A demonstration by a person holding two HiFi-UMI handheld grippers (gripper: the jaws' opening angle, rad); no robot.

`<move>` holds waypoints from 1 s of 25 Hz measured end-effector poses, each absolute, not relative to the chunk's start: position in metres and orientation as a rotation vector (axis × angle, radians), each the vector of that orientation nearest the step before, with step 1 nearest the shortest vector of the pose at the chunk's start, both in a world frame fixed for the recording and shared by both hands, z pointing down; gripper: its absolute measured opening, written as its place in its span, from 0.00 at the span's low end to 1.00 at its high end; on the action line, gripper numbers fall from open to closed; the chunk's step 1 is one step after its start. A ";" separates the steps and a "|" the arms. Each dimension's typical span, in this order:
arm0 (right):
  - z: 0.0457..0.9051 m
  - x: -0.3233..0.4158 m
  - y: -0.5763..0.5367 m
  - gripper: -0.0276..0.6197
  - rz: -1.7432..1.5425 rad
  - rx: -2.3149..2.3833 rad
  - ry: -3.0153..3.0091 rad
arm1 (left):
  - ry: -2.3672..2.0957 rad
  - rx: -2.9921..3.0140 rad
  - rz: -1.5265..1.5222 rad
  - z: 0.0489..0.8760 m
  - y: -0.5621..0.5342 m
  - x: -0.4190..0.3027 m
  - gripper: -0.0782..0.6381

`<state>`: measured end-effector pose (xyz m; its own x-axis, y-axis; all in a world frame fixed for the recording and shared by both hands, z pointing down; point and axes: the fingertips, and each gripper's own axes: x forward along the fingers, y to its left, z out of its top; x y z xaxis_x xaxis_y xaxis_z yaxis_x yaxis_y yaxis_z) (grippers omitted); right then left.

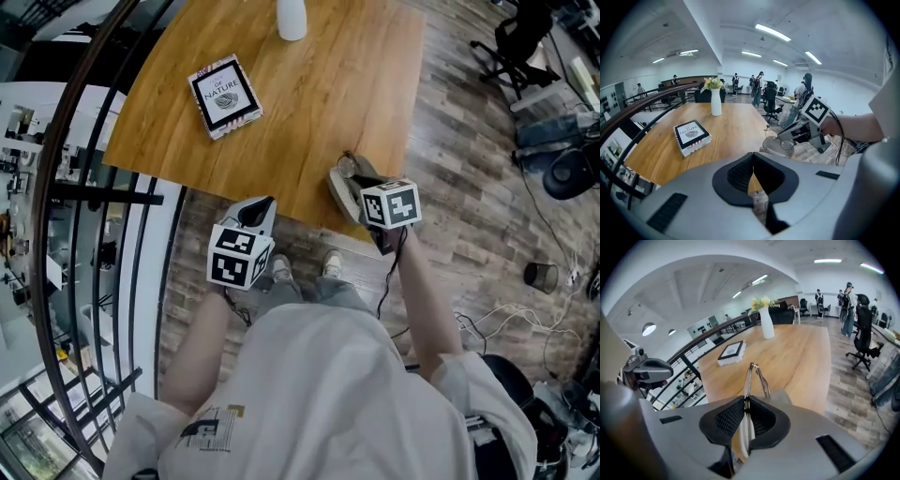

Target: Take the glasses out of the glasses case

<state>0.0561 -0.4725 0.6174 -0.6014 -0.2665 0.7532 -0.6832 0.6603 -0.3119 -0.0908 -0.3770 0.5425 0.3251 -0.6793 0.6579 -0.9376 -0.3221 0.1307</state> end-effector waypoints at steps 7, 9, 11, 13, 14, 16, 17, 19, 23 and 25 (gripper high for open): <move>0.483 0.039 -0.481 0.13 0.637 0.847 -2.477 | -1.549 2.178 0.622 0.489 -0.394 -0.121 0.13; 0.446 0.031 -0.477 0.13 0.580 0.862 -2.558 | -1.592 2.206 0.603 0.470 -0.398 -0.131 0.13; 0.410 0.025 -0.469 0.13 0.525 0.873 -2.629 | -1.635 2.235 0.582 0.448 -0.399 -0.140 0.13; 0.376 0.021 -0.461 0.13 0.474 0.888 -2.699 | -1.685 2.267 0.571 0.423 -0.399 -0.146 0.13; 0.359 0.019 -0.458 0.13 0.446 0.899 -2.735 | -1.715 2.284 0.567 0.411 -0.399 -0.150 0.13; 0.328 0.017 -0.450 0.13 0.390 0.918 -2.801 | -1.780 2.318 0.568 0.384 -0.396 -0.156 0.13; 0.313 0.016 -0.443 0.13 0.361 0.921 -2.830 | -1.810 2.338 0.573 0.371 -0.392 -0.158 0.13; 0.285 0.013 -0.428 0.13 0.296 0.911 -2.882 | -1.864 2.385 0.589 0.345 -0.382 -0.160 0.13; 0.238 0.011 -0.403 0.13 0.112 0.916 -2.950 | -1.925 2.497 0.575 0.299 -0.370 -0.154 0.13; 0.220 0.011 -0.391 0.13 0.015 0.938 -2.974 | -1.945 2.537 0.526 0.280 -0.364 -0.152 0.13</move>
